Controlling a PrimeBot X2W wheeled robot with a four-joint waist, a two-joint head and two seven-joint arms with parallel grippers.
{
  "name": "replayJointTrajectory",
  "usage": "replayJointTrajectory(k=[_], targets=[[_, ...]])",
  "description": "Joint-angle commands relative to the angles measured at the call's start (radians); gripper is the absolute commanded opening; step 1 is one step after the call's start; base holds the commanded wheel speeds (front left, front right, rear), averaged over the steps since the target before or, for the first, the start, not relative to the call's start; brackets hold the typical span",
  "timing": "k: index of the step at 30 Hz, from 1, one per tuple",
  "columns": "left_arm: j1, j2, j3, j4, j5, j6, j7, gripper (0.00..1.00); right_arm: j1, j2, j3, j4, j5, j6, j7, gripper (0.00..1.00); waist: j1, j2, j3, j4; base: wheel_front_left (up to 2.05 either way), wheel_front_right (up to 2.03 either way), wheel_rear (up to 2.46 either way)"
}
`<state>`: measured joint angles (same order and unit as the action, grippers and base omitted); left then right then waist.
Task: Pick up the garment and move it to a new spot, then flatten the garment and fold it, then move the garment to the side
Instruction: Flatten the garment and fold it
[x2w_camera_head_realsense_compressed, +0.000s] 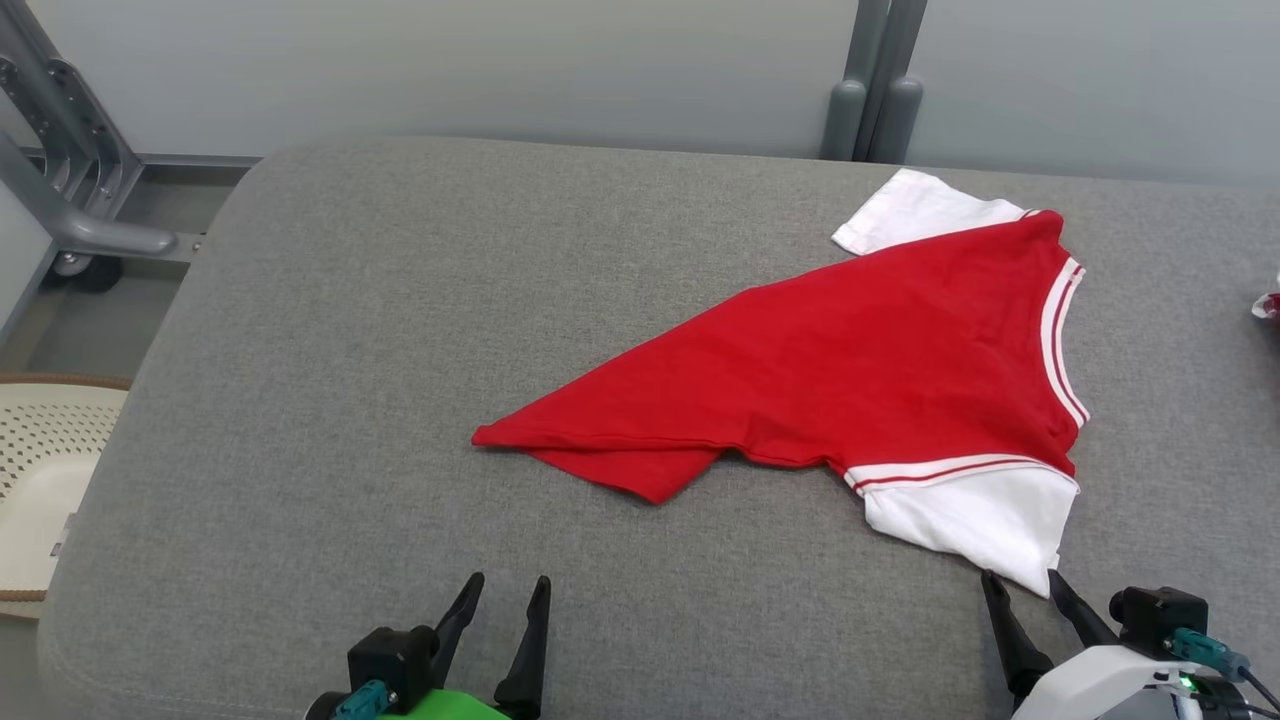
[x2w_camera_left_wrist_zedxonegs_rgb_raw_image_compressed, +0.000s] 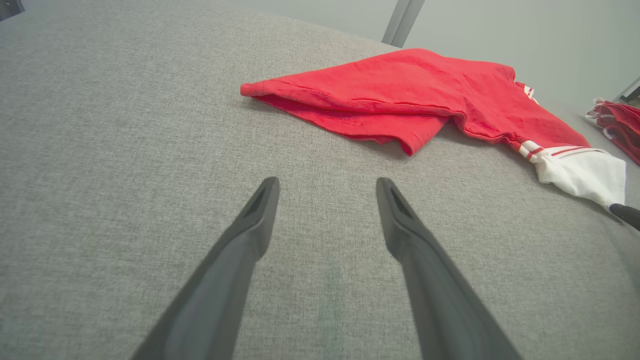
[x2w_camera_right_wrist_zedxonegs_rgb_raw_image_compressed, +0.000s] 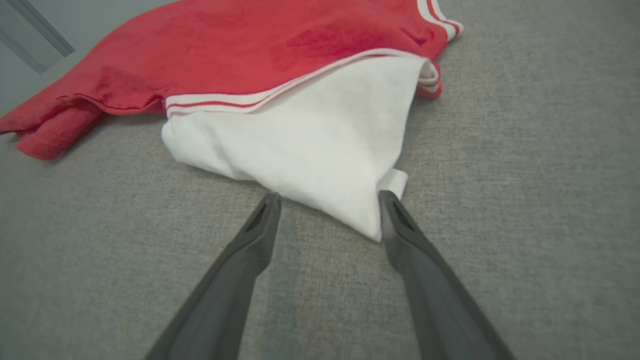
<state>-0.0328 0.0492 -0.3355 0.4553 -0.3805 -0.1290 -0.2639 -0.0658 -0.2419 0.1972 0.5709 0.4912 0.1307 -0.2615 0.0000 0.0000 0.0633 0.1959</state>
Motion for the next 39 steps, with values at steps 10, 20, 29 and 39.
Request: replayJointTrajectory(k=[10, 20, 29, 39], targets=[[-0.01, 0.003, 0.0, 0.004, 0.004, -0.003, 0.0, 1.0, 0.002, -0.005, 0.032, 0.035, 0.014, 0.0, -0.004, 0.87, 0.0, 0.0, -0.003, -0.009, 0.0, 0.0, 0.0], [0.011, 0.003, 0.021, 0.013, 0.015, -0.003, 0.0, 1.0, -0.049, -0.02, 0.027, -0.102, 0.071, 0.0, -0.004, 0.0, 0.0, 0.0, -0.029, -0.024, 0.0, 0.0, 0.0], [0.03, 0.003, 0.024, 0.009, 0.004, -0.003, 0.0, 1.0, -0.045, -0.138, 0.05, -0.291, 0.241, 0.0, 0.081, 0.0, 0.0, 0.0, -0.06, -0.079, 0.0, 0.0, 0.0], [0.04, 0.003, 0.028, 0.006, -0.009, -0.003, 0.0, 1.0, 0.094, -0.235, -0.045, -0.413, 0.322, 0.0, 0.143, 1.0, 0.0, 0.0, -0.066, -0.154, 0.0, 0.0, 0.0]])
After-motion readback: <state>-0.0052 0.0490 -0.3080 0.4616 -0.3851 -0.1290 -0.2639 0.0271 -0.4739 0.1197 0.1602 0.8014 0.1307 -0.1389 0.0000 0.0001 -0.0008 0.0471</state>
